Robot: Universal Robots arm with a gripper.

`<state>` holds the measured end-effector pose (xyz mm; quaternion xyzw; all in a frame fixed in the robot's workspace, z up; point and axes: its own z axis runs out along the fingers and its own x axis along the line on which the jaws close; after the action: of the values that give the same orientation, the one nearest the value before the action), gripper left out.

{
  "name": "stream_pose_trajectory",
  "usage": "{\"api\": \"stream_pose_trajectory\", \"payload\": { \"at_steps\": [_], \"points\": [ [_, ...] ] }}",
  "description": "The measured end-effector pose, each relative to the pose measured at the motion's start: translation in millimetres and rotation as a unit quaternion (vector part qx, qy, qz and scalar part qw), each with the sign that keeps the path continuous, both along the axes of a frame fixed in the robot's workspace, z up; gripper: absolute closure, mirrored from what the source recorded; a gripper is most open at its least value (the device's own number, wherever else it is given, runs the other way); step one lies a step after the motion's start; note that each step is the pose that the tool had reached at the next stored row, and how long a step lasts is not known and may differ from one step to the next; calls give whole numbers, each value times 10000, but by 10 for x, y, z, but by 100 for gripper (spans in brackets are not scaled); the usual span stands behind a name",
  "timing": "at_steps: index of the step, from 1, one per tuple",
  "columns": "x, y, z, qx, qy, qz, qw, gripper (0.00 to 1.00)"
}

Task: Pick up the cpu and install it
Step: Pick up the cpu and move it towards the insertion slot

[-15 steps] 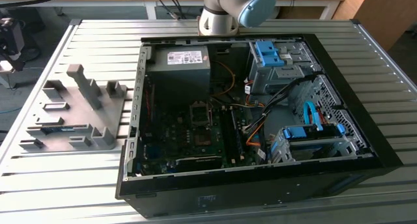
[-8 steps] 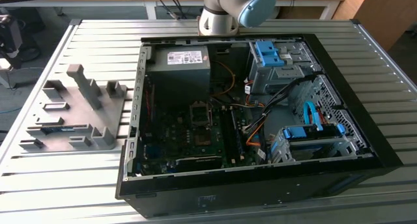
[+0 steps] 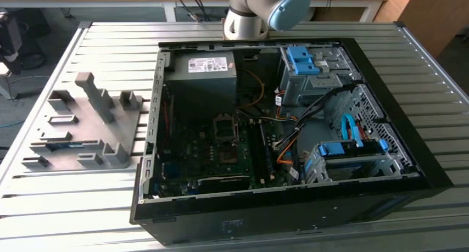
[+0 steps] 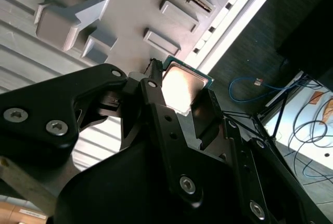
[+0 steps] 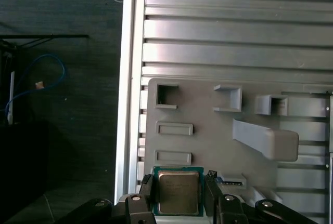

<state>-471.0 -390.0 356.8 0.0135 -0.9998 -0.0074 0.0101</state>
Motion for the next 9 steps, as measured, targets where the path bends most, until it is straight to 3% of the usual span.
{"api": "stream_pose_trajectory", "payload": {
  "at_steps": [9],
  "points": [
    [0,0,102,0,0,0,10000,53]
  ]
}}
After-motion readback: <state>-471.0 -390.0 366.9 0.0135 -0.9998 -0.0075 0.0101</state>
